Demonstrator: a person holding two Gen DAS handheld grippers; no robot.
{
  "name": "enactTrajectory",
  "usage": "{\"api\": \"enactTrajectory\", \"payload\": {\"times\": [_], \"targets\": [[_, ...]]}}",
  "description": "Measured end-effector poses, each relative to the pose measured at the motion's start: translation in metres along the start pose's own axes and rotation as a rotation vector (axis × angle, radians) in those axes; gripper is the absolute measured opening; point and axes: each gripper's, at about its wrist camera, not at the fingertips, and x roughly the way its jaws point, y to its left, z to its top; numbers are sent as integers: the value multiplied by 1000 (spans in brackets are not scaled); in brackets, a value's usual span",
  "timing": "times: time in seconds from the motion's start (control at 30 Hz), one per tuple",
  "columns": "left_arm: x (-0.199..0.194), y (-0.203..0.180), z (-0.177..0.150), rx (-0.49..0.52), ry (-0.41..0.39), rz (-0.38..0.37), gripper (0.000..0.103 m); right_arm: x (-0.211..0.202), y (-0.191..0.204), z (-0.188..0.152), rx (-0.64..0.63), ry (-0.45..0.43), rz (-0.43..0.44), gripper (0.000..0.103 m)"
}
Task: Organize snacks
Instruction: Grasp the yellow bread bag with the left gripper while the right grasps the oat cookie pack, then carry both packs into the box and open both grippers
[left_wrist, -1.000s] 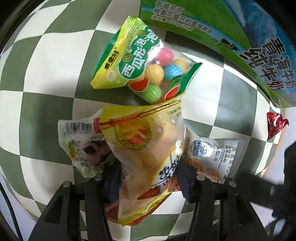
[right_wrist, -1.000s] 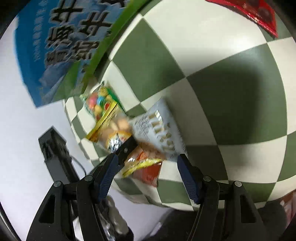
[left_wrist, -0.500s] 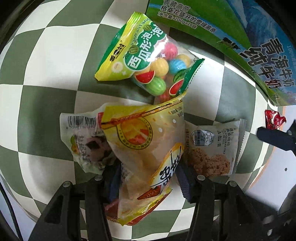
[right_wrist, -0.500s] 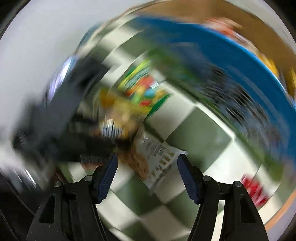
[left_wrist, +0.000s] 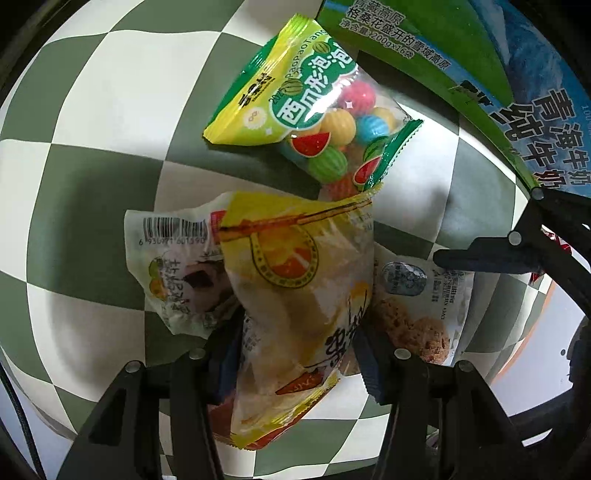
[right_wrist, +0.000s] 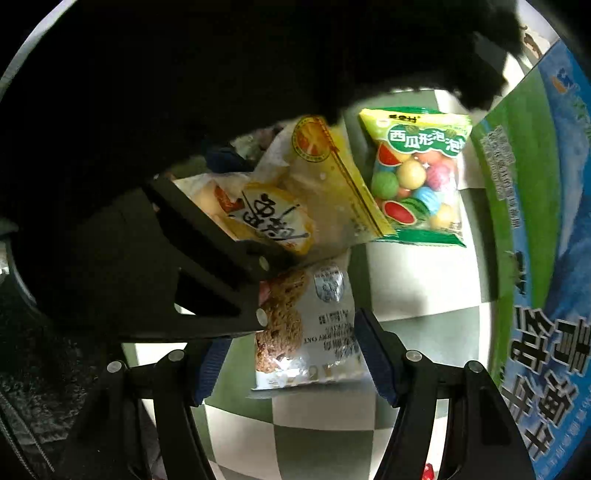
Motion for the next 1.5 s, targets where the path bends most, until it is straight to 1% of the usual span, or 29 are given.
{"api": "enactTrajectory", "payload": {"times": [0.1, 0.17, 0.2, 0.27, 0.3, 0.37, 0.47, 0.5, 0.57, 0.6, 0.67, 0.7, 0.77, 0.83, 0.97, 1.0, 1.07, 1.1, 1.13, 1.17, 1.23, 1.27, 1.3, 1.37, 1.43, 1.5], "targets": [[3, 2, -3, 0, -1, 11, 52, -5, -13, -3, 14, -24, 10, 70], [5, 3, -4, 1, 1, 14, 52, -3, -16, -6, 28, -33, -5, 69], [5, 2, -5, 0, 1, 15, 52, -4, -21, -13, 39, -40, 2, 69], [9, 0, -4, 2, 1, 17, 52, -6, -28, -18, 72, -60, 4, 65], [10, 0, -5, 4, 1, 19, 52, -9, -20, -30, 90, -63, 7, 63], [11, -1, -6, 8, 1, 24, 52, -10, -26, -36, 119, -80, -9, 62], [14, -5, -4, 8, -1, 31, 52, -20, -38, -50, 240, -139, -25, 57], [14, -5, -4, 10, -3, 35, 52, -22, -32, -56, 271, -156, -32, 56], [14, -9, -6, 15, -14, 48, 52, -31, -38, -68, 352, -191, -73, 55], [14, -12, -8, 23, -22, 61, 52, -34, -39, -78, 412, -204, -96, 55], [12, -22, -12, 44, -46, 97, 51, -38, -46, -95, 536, -211, -108, 55], [10, -29, -15, 62, -63, 123, 51, -41, -54, -109, 648, -206, -110, 55], [9, -41, -20, 94, -95, 165, 51, -47, -64, -138, 827, -231, -84, 55], [11, -55, -25, 127, -112, 195, 51, -53, -73, -163, 956, -270, -69, 55], [22, -74, -31, 167, -105, 209, 51, -61, -86, -214, 1212, -361, -22, 55], [26, -77, -34, 175, -102, 213, 51, -56, -83, -225, 1252, -378, -9, 55], [32, -83, -34, 183, -93, 218, 51, -54, -90, -238, 1334, -393, 73, 59], [34, -85, -33, 188, -87, 221, 51, -51, -97, -241, 1358, -394, 125, 61], [39, -91, -33, 194, -80, 224, 51, -51, -89, -244, 1355, -389, 136, 61], [41, -92, -30, 200, -74, 226, 52, -50, -92, -244, 1347, -383, 132, 61], [44, -102, -24, 208, -63, 229, 52, -54, -98, -238, 1285, -382, 82, 61], [46, -107, -21, 210, -59, 232, 53, -57, -101, -232, 1233, -359, 39, 61], [48, -112, -14, 211, -57, 236, 53, -52, -97, -227, 1210, -350, 21, 61], [48, -118, -12, 205, -64, 232, 53, -51, -101, -218, 1152, -314, -28, 61], [43, -120, -15, 200, -75, 216, 51, -48, -98, -213, 1136, -302, -73, 57], [34, -120, -15, 199, -86, 201, 45, -49, -98, -218, 1149, -320, -86, 54]]}}
